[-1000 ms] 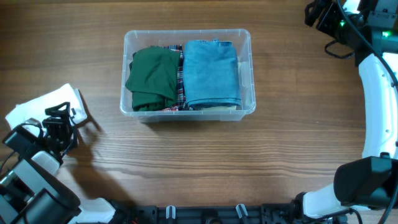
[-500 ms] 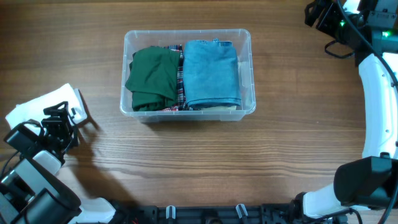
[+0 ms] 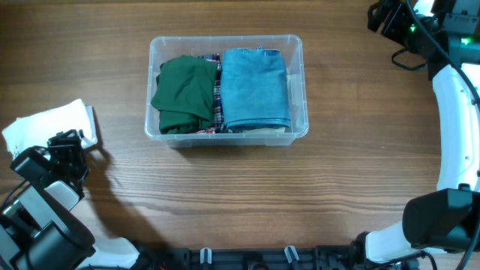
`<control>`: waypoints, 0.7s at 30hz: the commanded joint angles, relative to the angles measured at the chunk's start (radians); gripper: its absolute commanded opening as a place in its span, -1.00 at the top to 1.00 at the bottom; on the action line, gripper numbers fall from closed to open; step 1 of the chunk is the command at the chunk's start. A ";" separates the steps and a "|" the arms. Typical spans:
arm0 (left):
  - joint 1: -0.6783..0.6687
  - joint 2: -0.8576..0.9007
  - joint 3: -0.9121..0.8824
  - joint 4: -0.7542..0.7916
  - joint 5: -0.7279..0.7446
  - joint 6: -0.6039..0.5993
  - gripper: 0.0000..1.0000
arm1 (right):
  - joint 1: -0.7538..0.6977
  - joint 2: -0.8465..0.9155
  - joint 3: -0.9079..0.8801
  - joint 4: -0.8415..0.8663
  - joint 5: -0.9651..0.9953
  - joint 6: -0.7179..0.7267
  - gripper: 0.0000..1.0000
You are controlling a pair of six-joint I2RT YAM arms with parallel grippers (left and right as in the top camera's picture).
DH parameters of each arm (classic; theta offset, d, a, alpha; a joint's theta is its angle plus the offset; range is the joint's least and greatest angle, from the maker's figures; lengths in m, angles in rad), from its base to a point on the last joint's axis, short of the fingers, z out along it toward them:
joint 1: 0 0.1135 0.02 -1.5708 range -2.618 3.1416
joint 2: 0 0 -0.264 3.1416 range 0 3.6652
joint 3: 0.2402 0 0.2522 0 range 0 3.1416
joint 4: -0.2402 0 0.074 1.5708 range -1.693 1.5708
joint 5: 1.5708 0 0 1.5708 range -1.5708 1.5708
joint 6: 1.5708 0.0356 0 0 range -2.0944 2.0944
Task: Pack container
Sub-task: 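Grasp the white graphic T-shirt with the left gripper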
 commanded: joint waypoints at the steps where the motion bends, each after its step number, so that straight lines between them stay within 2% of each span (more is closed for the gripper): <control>1: 0.005 0.086 -0.066 -0.062 -0.195 0.014 -0.01 | 0.002 0.011 -0.006 0.003 0.007 0.007 -1.00; 7: 0.005 0.086 -0.066 -0.058 -0.105 0.019 0.20 | 0.002 0.011 -0.006 0.003 0.007 0.006 -0.99; 11: 0.005 0.086 -0.066 -0.019 0.033 0.022 0.49 | 0.002 0.011 -0.006 0.003 0.007 0.007 -0.99; 15: 0.005 0.086 -0.066 0.014 0.186 0.026 0.56 | 0.002 0.011 -0.006 0.002 0.007 0.007 -0.99; 18: 0.005 0.085 -0.066 0.013 0.315 0.061 0.72 | 0.002 0.011 -0.006 0.003 0.006 0.007 -0.99; 21: 0.006 0.085 -0.066 0.008 0.401 0.086 0.71 | 0.002 0.011 -0.006 0.003 0.006 0.006 -0.99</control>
